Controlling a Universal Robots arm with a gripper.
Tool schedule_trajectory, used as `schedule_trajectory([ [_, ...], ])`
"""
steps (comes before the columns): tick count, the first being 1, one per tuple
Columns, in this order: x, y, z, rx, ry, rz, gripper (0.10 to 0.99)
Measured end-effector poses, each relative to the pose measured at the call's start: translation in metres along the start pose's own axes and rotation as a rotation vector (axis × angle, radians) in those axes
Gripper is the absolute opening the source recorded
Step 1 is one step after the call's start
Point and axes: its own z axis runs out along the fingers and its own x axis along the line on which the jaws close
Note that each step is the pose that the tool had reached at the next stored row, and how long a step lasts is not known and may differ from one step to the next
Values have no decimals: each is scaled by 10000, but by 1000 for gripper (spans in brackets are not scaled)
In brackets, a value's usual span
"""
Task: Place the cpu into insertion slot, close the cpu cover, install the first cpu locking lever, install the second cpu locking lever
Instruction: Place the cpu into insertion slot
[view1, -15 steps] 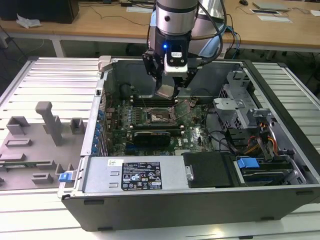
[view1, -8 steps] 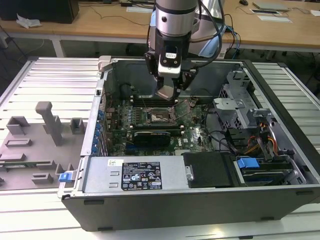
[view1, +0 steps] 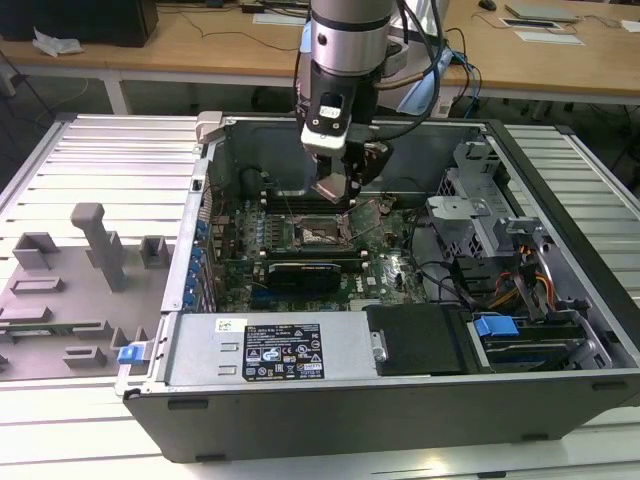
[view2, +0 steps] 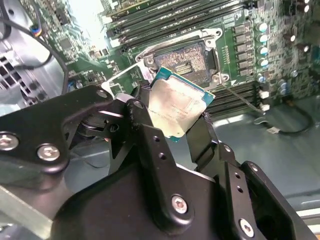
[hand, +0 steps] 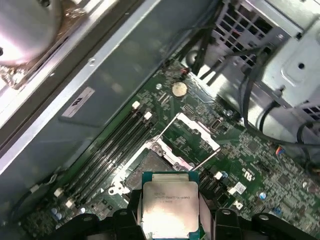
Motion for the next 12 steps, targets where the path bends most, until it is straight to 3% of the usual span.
schedule_trajectory([
  [6, -1, -3, 34, -22, -97, 1113, 541],
  [8, -1, -6, 65, -34, -154, 1774, 541],
  [10, -2, -7, 78, -40, -183, 2102, 541],
  [12, -2, -9, 102, -55, -251, 2880, 541],
])
